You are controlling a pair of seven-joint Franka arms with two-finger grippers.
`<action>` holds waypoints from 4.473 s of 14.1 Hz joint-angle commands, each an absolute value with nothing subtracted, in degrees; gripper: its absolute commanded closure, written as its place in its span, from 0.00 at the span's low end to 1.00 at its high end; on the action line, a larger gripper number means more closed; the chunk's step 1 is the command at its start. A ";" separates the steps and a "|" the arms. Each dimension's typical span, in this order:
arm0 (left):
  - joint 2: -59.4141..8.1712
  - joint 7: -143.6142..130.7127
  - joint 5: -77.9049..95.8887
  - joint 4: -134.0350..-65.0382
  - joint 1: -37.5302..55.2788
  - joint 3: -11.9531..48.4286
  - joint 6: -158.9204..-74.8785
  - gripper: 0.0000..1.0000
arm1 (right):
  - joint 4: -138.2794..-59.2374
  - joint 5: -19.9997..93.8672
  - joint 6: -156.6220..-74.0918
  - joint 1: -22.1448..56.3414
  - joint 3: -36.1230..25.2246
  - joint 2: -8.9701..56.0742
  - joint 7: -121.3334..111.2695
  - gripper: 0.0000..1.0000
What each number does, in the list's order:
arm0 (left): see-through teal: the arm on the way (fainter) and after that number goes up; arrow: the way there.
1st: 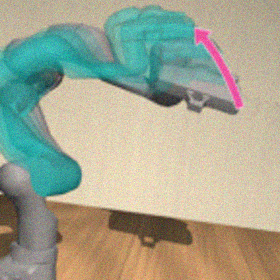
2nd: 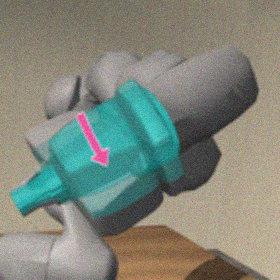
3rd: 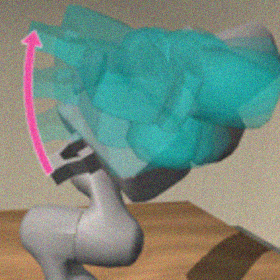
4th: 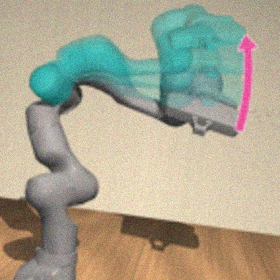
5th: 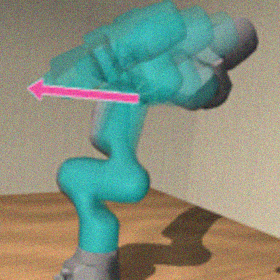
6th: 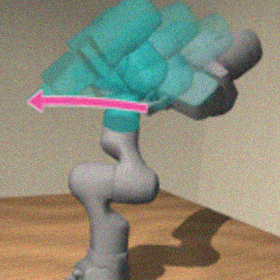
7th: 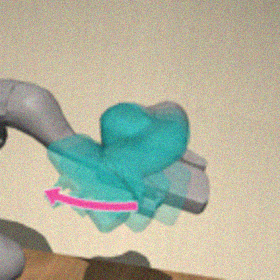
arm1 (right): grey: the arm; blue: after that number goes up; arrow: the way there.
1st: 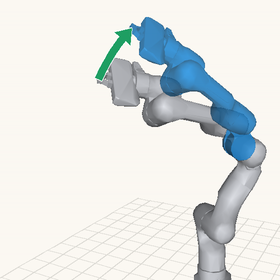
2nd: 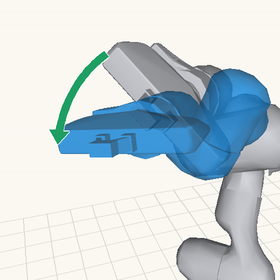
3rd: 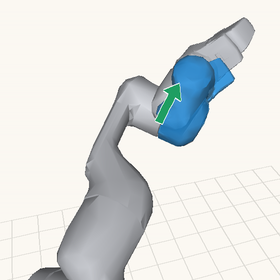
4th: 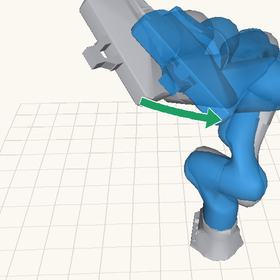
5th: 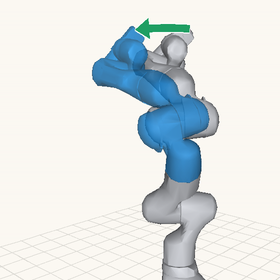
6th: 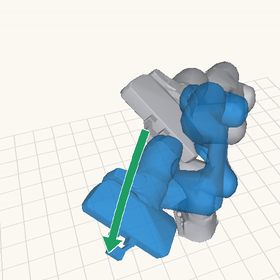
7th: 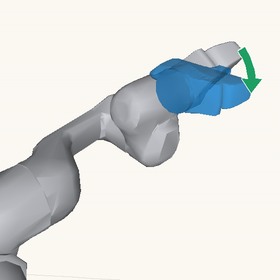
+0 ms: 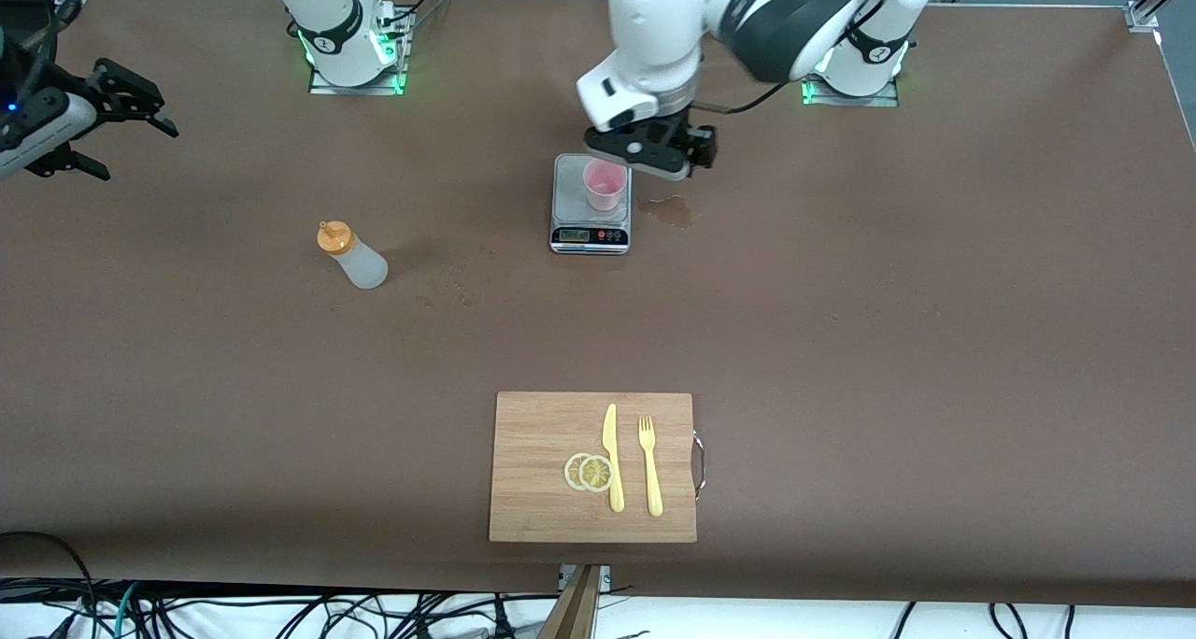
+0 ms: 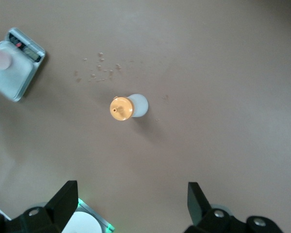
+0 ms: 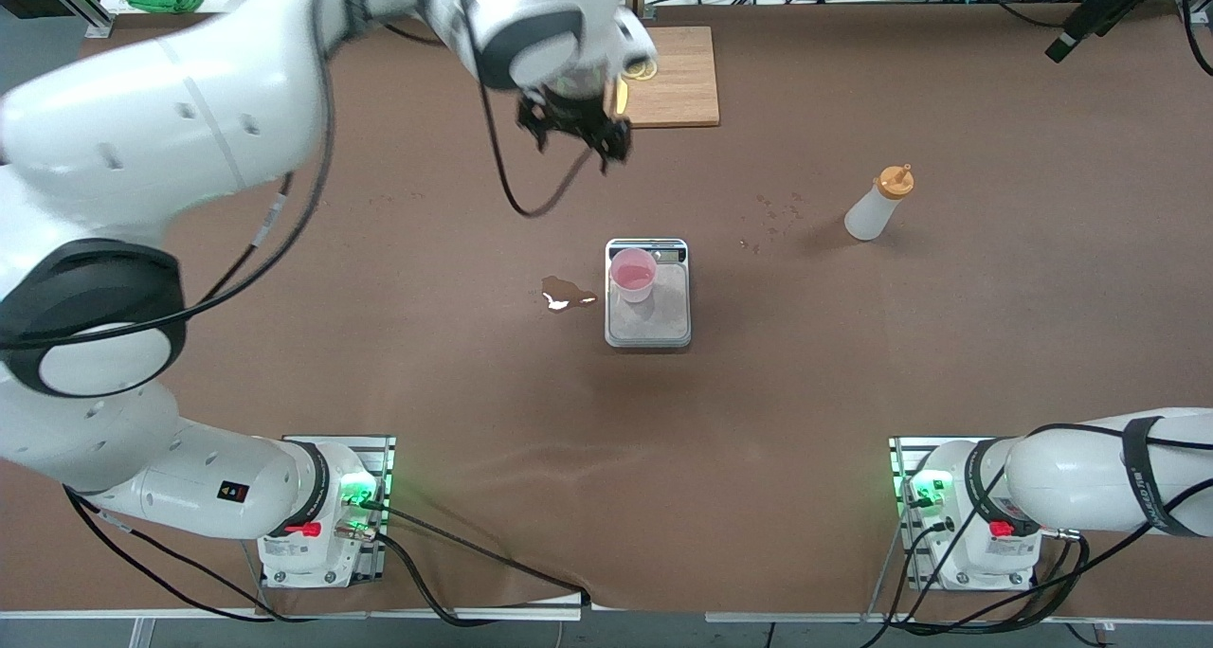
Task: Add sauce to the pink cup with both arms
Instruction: 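Release the cup on the scale and raise the left gripper away, then reach the right gripper to the sauce bottle and grasp it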
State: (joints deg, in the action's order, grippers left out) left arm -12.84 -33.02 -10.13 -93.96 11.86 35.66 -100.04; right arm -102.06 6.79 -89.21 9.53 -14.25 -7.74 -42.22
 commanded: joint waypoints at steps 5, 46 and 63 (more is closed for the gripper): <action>1.31 -15.28 0.16 -97.46 9.85 14.71 -97.74 0.00 | -110.03 19.14 -89.12 4.32 -19.86 -5.81 -75.90 0.00; 0.97 -3.69 0.44 -93.08 0.09 2.90 -87.71 0.00 | -116.72 73.73 -79.81 -1.32 -14.42 39.37 -157.41 0.00; 1.05 -3.52 0.44 -92.99 0.00 2.81 -85.69 0.00 | -115.40 74.09 -85.58 21.24 -29.50 30.51 -149.87 1.00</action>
